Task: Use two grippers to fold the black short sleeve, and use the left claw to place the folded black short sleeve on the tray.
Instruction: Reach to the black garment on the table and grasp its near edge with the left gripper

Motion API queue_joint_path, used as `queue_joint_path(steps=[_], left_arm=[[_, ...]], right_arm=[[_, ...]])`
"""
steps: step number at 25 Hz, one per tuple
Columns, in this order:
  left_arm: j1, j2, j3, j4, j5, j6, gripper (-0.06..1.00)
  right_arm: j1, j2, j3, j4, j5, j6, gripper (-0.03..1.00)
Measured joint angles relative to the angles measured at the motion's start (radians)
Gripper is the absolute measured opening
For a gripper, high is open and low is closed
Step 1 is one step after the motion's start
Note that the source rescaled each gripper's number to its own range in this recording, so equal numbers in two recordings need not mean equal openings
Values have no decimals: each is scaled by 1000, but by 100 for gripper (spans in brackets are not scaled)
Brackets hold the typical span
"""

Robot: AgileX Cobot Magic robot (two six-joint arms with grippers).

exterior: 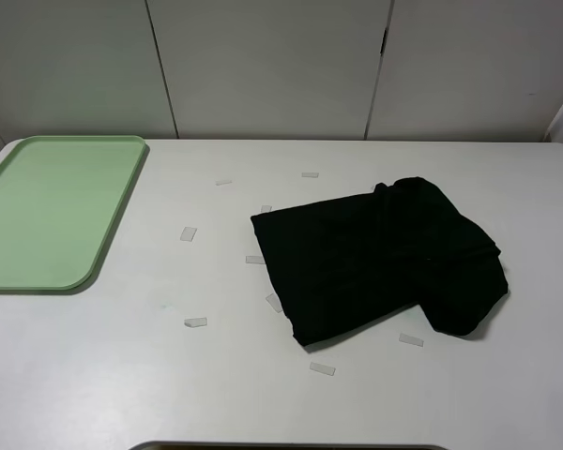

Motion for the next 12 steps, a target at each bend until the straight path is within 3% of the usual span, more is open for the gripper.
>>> queue_joint_path(steps=[6,12], left_arm=[[0,0,0,0,0,0,100],[0,0,0,0,0,0,100]], right_arm=[[-129,0,0,31,0,-50,100],[-146,0,0,40,-2,-63,100]])
